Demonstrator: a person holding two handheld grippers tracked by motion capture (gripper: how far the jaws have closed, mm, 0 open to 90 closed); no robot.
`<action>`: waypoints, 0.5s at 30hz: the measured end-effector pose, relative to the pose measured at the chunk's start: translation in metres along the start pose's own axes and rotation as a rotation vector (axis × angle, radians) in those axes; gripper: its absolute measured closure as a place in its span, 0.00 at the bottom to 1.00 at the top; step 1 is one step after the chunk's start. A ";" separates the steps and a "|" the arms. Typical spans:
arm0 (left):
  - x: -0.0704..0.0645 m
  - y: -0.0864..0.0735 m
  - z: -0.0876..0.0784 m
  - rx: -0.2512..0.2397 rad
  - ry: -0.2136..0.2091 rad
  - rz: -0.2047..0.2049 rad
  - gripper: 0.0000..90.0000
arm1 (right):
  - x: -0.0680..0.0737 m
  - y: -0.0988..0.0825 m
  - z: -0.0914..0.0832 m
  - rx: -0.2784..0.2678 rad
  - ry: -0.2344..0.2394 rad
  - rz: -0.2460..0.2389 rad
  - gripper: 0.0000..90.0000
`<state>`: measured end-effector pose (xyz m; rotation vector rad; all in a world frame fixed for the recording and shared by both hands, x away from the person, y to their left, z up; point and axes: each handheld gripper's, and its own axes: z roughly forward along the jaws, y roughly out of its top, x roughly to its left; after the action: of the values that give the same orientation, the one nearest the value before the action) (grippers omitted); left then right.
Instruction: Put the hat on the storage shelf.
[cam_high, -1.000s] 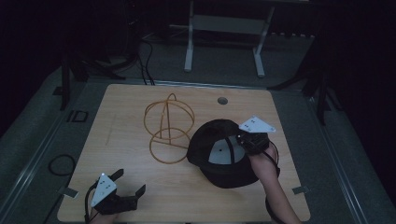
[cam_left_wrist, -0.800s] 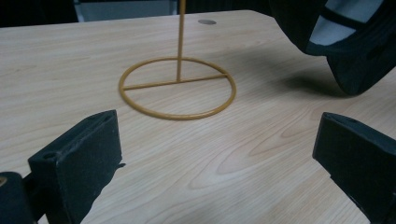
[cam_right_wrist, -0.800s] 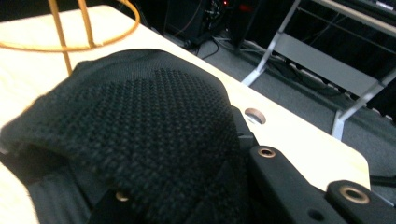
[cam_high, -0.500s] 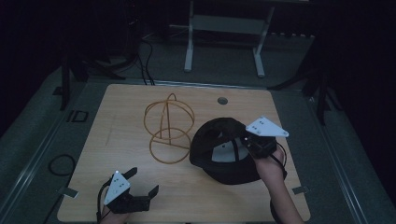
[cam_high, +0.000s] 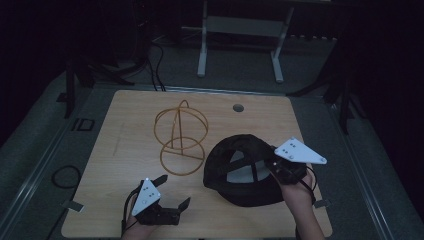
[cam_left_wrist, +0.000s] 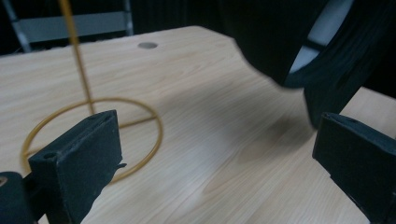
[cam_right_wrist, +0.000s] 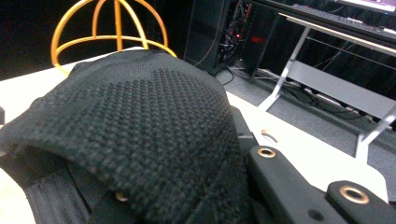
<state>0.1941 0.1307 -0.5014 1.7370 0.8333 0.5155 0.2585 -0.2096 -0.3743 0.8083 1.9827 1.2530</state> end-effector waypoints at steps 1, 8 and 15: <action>-0.002 0.003 0.002 -0.004 -0.009 0.004 0.02 | 0.001 -0.001 -0.001 -0.002 0.005 0.001 0.99; -0.013 0.020 0.015 -0.020 -0.047 0.032 0.02 | 0.010 -0.005 -0.003 -0.015 0.030 0.005 0.99; -0.016 0.026 0.027 -0.033 -0.061 0.031 0.06 | 0.018 -0.009 0.001 -0.012 0.063 0.000 0.99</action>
<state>0.2095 0.0977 -0.4845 1.7294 0.7514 0.4920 0.2473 -0.1986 -0.3862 0.7722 2.0225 1.3039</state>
